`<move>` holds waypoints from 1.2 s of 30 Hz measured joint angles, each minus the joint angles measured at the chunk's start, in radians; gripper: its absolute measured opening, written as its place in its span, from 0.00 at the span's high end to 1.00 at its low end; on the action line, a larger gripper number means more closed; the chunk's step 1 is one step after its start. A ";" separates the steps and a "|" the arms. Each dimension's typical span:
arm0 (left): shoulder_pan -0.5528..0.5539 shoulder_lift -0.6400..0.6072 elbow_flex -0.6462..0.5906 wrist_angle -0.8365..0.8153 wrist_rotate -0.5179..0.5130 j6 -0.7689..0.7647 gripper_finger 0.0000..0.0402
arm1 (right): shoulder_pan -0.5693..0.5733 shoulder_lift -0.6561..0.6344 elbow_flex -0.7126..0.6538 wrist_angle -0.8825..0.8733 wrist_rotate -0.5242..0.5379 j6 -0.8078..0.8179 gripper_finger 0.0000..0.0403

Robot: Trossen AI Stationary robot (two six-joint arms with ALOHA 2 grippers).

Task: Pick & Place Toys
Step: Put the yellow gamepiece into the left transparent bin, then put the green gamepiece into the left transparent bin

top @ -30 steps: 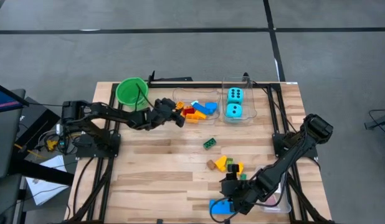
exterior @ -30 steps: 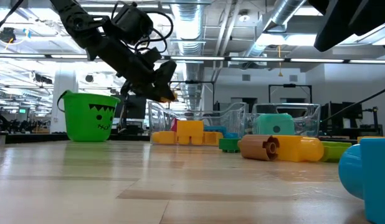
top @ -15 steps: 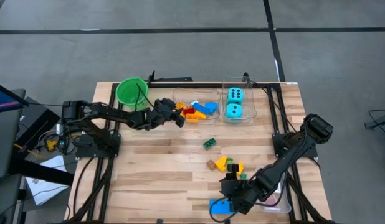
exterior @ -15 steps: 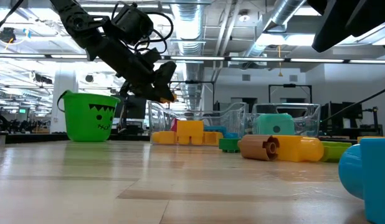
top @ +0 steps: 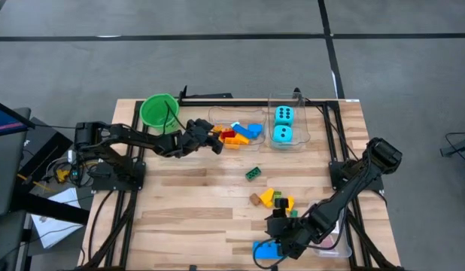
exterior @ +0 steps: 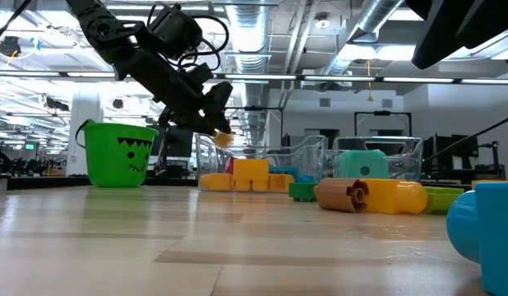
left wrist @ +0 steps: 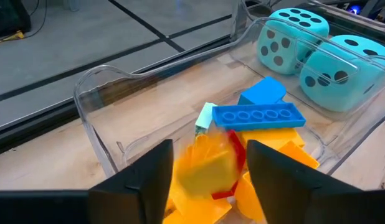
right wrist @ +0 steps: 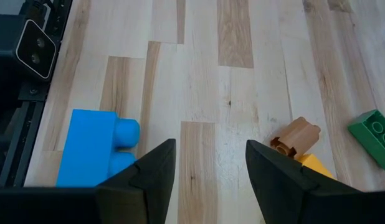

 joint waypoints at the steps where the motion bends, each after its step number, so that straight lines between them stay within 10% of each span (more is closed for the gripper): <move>1: 0.000 0.000 0.000 0.000 0.000 0.000 0.48 | 0.000 0.000 0.000 0.000 0.000 0.000 0.54; 19: -0.137 -0.142 0.000 0.066 0.032 0.088 0.33 | 0.000 0.000 0.000 -0.026 0.032 0.040 0.54; 36: -0.468 -0.238 0.000 0.149 0.085 0.109 0.33 | -0.068 0.000 -0.001 -0.419 0.150 0.559 0.40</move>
